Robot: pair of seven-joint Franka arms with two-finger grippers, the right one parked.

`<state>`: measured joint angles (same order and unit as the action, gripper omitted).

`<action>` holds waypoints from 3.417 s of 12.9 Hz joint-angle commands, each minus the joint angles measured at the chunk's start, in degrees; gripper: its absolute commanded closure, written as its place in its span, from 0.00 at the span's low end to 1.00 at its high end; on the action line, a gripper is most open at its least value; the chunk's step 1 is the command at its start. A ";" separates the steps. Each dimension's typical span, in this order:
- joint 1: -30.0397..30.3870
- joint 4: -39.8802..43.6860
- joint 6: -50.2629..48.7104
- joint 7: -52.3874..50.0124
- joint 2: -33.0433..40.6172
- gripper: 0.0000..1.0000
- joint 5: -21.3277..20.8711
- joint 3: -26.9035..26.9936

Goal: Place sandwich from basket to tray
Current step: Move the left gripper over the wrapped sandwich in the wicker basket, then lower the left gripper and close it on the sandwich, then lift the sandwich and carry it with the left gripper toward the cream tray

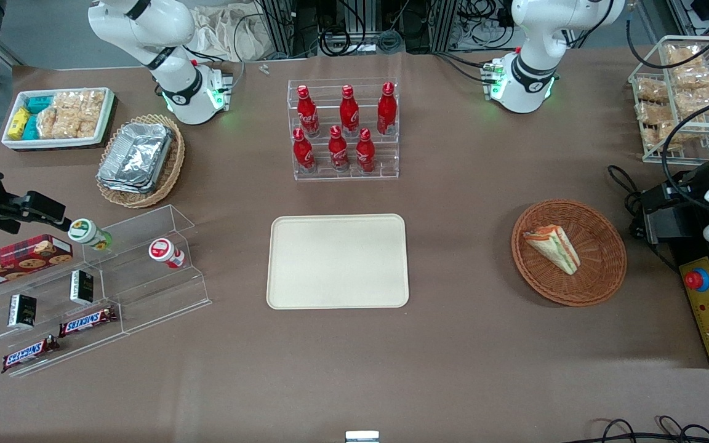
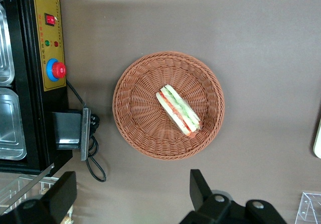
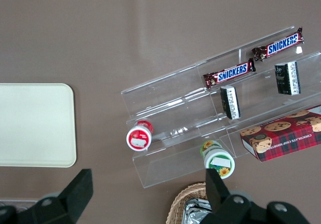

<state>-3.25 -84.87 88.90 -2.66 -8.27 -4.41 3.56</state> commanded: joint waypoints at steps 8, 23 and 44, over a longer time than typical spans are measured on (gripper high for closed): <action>-1.67 -6.68 3.02 -6.37 1.59 0.00 0.81 0.57; -3.87 -38.16 41.43 -50.07 -3.85 0.00 1.34 -0.31; -3.25 -22.18 10.52 -34.72 7.38 1.00 3.36 1.27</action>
<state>-6.59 -107.95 102.09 -43.73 -2.80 -2.52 3.73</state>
